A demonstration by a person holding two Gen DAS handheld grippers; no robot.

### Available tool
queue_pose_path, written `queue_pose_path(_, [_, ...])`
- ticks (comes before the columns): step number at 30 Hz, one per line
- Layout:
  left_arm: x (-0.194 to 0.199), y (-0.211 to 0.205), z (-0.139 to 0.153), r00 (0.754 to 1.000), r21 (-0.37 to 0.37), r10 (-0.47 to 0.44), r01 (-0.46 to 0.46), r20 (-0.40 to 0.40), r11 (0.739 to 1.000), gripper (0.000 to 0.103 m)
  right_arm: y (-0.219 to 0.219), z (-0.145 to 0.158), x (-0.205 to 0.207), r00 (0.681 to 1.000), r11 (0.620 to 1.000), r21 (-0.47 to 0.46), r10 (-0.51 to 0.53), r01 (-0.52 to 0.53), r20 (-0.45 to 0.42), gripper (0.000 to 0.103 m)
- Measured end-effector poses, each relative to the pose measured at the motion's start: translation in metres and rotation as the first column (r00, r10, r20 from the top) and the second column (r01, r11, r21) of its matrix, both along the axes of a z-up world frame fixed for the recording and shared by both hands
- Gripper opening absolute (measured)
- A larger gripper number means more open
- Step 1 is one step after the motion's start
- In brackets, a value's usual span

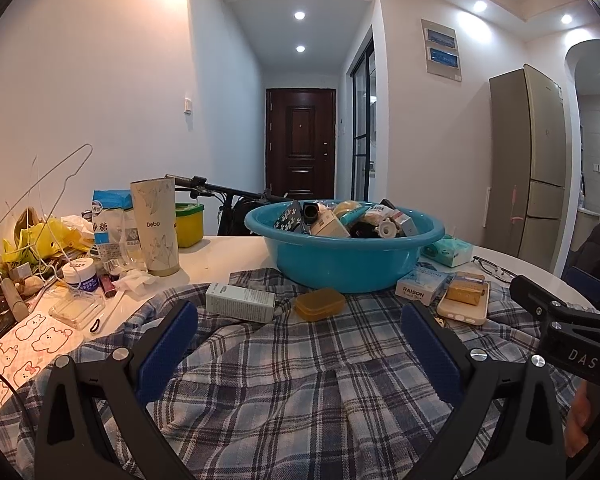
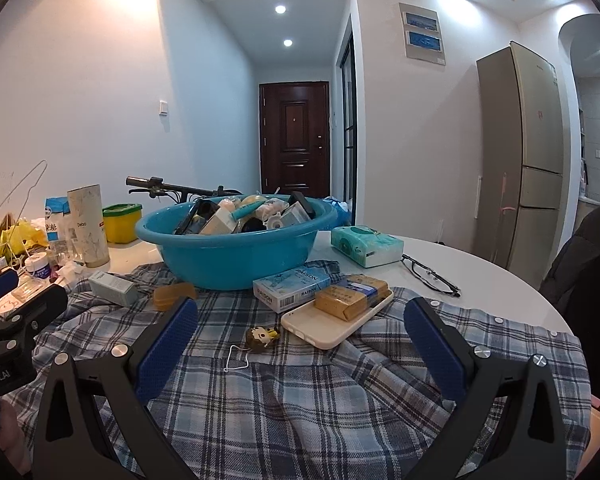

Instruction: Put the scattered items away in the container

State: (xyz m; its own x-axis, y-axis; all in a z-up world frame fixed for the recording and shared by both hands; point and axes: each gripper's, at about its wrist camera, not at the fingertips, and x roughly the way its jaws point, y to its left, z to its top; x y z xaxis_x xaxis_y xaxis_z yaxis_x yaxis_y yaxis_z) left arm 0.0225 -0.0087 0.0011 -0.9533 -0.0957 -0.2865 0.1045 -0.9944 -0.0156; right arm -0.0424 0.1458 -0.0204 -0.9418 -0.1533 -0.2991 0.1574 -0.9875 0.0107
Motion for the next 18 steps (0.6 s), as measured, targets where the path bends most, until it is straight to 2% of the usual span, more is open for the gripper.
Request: queue_pose_path(18, [-0.0009, 0.0013, 0.0004, 1.000, 0.002, -0.002, 0.002, 0.004, 1.000, 0.103, 0.0022, 0.0001, -0.0006, 1.000, 1.000, -0.005, -0.013, 0.013, 0.001, 0.103])
